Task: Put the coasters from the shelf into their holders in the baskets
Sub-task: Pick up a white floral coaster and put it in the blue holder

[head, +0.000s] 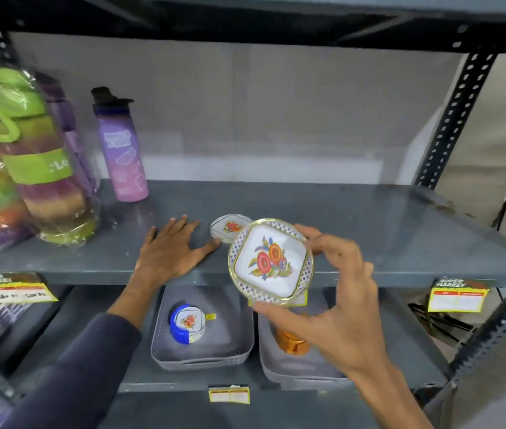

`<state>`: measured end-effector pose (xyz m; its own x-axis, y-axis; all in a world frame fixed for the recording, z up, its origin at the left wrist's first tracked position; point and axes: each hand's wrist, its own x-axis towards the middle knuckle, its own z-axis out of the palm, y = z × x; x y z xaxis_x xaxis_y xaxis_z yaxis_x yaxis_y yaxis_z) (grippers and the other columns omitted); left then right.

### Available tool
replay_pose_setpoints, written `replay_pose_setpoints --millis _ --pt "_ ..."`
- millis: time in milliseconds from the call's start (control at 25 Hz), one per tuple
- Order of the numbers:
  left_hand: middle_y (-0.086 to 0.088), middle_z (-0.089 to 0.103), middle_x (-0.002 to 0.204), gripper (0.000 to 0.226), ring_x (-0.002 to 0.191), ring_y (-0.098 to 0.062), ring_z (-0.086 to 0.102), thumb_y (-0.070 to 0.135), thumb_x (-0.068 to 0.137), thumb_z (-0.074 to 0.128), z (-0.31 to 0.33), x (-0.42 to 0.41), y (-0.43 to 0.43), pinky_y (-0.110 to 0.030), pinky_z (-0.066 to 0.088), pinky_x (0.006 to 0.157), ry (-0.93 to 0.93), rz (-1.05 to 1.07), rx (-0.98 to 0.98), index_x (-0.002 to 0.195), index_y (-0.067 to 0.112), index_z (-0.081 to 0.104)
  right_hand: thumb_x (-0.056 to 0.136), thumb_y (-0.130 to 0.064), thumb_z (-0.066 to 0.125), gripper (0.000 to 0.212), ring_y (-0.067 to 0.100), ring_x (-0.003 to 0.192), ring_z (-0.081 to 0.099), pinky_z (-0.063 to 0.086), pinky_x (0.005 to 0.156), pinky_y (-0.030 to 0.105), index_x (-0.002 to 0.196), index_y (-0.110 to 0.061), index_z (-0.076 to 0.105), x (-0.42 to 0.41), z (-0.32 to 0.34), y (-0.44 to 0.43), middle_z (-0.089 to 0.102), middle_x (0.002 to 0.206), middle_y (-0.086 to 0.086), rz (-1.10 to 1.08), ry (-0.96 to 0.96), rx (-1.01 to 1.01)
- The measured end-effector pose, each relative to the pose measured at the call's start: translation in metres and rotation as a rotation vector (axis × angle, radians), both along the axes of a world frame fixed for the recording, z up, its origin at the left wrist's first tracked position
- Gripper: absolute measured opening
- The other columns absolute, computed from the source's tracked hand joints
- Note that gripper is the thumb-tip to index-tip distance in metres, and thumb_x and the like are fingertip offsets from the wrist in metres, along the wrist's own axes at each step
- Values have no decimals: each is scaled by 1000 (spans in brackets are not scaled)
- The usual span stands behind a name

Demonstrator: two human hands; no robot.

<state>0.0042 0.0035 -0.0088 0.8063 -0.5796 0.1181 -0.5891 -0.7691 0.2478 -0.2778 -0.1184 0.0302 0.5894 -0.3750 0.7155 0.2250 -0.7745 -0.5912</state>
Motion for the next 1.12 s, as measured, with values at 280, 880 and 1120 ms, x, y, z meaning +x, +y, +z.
replay_pose_setpoints --millis 280,880,1120 --pt "5 19 167 89 154 -18 14 85 83 30 0 -2 0 -49 8 123 -28 7 1 155 33 29 57 -66 86 63 -1 117 49 41 99 20 109 -41 62 46 -134 38 56 137 -30 243 432 79" --pt "7 30 163 87 150 -16 21 87 77 38 -3 5 0 -47 11 119 -72 10 -88 148 35 39 56 -38 92 79 16 109 60 54 88 23 124 -36 52 240 -303 -17 60 122 2 177 919 363" --pt "8 33 161 84 148 -17 25 86 78 41 -4 5 -1 -47 13 117 -93 18 -102 145 36 41 50 -14 95 85 21 110 65 41 70 -6 127 -5 61 279 -326 -14 67 118 8 218 959 415"
